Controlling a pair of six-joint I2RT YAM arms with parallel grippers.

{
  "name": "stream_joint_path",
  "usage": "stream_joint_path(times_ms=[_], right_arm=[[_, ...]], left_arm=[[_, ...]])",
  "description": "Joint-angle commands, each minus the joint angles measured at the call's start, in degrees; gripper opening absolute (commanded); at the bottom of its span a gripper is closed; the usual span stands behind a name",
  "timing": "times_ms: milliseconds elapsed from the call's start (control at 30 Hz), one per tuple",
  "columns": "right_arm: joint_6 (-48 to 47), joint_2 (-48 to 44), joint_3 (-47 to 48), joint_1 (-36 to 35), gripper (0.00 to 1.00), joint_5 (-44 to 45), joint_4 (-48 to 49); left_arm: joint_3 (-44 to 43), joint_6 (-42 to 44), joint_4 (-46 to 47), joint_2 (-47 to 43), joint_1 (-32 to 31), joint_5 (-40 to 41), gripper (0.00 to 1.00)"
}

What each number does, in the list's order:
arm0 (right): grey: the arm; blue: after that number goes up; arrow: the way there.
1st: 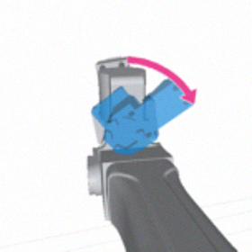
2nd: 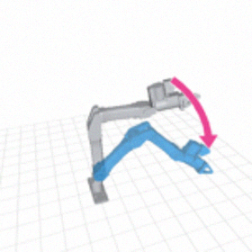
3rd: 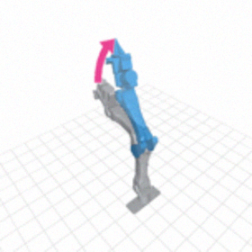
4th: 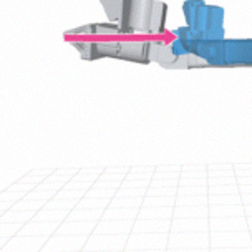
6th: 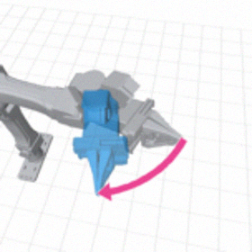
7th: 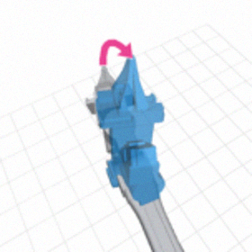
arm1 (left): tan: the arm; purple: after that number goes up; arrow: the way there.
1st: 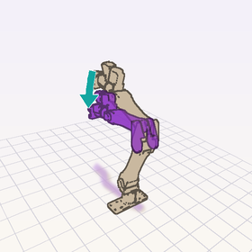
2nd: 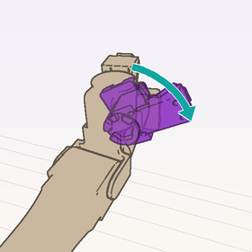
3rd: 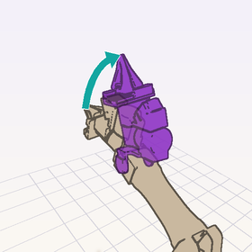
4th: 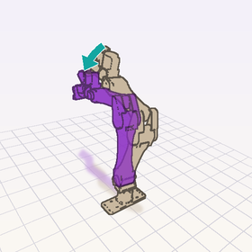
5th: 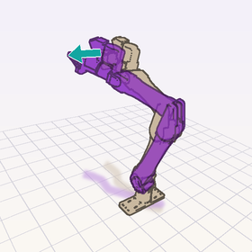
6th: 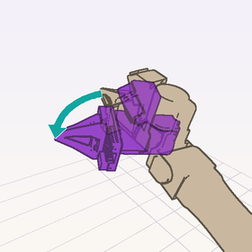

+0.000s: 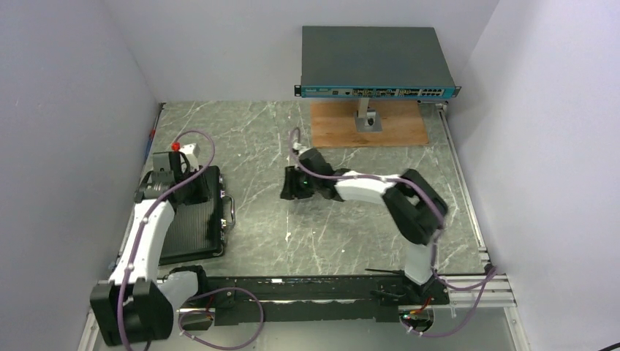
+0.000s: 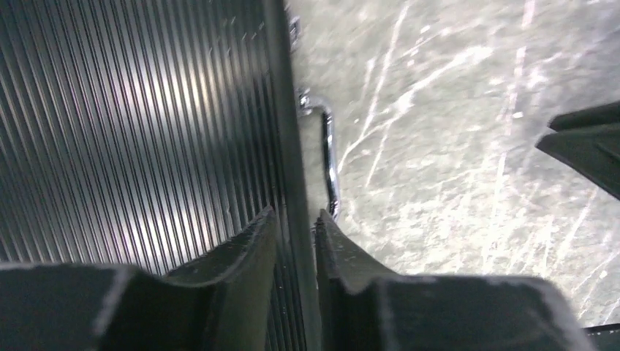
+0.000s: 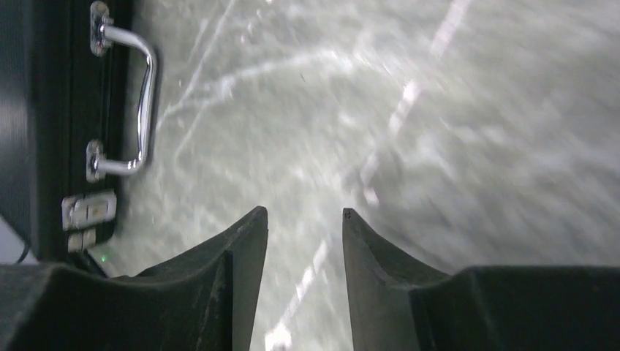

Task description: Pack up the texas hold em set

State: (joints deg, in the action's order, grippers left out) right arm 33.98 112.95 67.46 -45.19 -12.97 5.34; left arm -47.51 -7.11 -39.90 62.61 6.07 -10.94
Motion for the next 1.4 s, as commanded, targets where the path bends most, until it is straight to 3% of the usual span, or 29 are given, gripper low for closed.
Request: stream_joint_path(times_ms=[0,300,500,667,933,1100,1233,1367], right_arm=[[-6.38,-19.69,-7.35,1.60,0.47,9.25,-12.32],[-8.50,-56.23,-14.87,2.05,0.65,25.81,-34.12],[-8.11,-70.11,-12.26,2.08,0.72,35.70,-45.00],[-7.13,-74.98,-8.41,2.04,0.75,41.44,-51.64],[-8.10,-78.24,-2.60,2.03,0.78,44.25,-56.20],[-9.80,-79.96,3.10,2.05,0.82,48.40,-58.08],[-12.00,-81.19,7.99,2.05,0.99,52.07,-58.74],[-13.73,-82.34,10.84,2.05,1.00,53.90,-58.40]], left_arm=[[0.60,1.07,4.54,-8.51,-1.77,-4.00,0.34],[1.98,-2.02,8.19,-25.43,-5.21,-5.00,0.58],[-0.52,-10.94,7.57,-34.04,-5.41,-11.69,0.69],[-7.35,-15.71,5.68,-39.46,-5.36,-12.75,0.76],[-19.05,-16.71,-0.14,-41.66,-5.36,-13.36,0.79],[-25.76,-16.36,-2.75,-42.73,-5.36,-9.70,0.82],[-30.97,-16.07,-3.61,-42.92,-5.36,-7.13,0.84],[-32.21,-16.90,-2.84,-43.93,-5.36,-5.50,0.85]])
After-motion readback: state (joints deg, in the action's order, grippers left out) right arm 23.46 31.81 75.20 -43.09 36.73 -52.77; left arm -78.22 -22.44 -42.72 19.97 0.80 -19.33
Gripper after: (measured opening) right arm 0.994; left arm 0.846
